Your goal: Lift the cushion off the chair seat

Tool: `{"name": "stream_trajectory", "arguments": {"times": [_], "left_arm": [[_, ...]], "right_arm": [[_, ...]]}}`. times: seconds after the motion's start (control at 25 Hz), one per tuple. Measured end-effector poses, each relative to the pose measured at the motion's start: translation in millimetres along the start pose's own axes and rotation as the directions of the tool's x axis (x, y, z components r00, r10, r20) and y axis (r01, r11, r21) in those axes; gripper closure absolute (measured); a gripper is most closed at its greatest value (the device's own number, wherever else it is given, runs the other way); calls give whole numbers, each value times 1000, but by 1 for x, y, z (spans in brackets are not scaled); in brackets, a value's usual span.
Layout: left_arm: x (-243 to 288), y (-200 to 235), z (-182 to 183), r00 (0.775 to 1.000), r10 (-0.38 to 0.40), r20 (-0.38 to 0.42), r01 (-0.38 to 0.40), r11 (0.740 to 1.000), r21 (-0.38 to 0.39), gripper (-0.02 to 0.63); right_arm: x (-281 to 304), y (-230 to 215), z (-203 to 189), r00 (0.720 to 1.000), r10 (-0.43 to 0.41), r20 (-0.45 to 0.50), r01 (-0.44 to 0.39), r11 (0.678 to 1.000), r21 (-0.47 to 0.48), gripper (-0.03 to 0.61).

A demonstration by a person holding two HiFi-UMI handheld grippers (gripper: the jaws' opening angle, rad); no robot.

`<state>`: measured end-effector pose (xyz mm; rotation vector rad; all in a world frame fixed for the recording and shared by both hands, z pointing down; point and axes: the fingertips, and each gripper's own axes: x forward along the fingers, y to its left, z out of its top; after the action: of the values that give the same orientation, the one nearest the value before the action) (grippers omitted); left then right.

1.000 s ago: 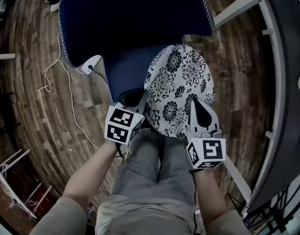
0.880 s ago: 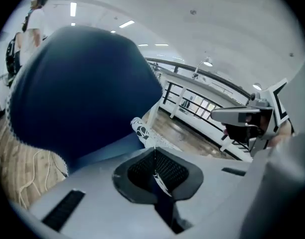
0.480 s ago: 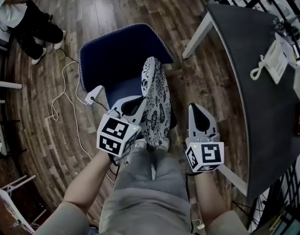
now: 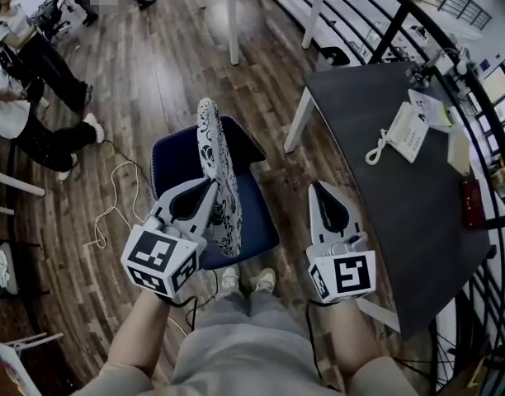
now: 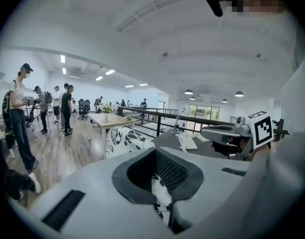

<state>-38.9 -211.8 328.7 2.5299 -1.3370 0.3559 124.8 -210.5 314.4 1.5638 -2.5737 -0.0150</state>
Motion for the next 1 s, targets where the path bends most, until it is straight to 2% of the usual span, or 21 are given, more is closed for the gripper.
{"name": "stream_trajectory", "arguments": {"times": [0.16,0.28,0.48,0.6,0.76,0.84,1.0], "left_arm": [[-41,-10,63,995,-9,99,4,999,51,607],[-68,-20,101,985,-39,166,22,995,102,607],[-110,-36,145,966,-68,249,30,988,150,607],[-136,-45,157,952,-89,293,37,984,176,607],[-166,-49,156,936,-71,344,3,981,193,607],[-168,-50,150,935,-67,347,4,984,181,607],[-164,-50,136,948,-60,312,10,987,161,607]], "right_arm": [[-27,9,80,994,9,111,-6,1000,-28,577],[-48,24,137,977,27,213,-17,999,-50,577],[-81,42,200,942,41,333,-13,996,-88,577],[-99,54,213,932,35,361,4,994,-108,577],[-114,76,204,932,36,361,-1,995,-98,577],[-115,81,193,940,45,338,-17,996,-87,577],[-112,86,174,956,62,287,-50,998,-47,577]]}}
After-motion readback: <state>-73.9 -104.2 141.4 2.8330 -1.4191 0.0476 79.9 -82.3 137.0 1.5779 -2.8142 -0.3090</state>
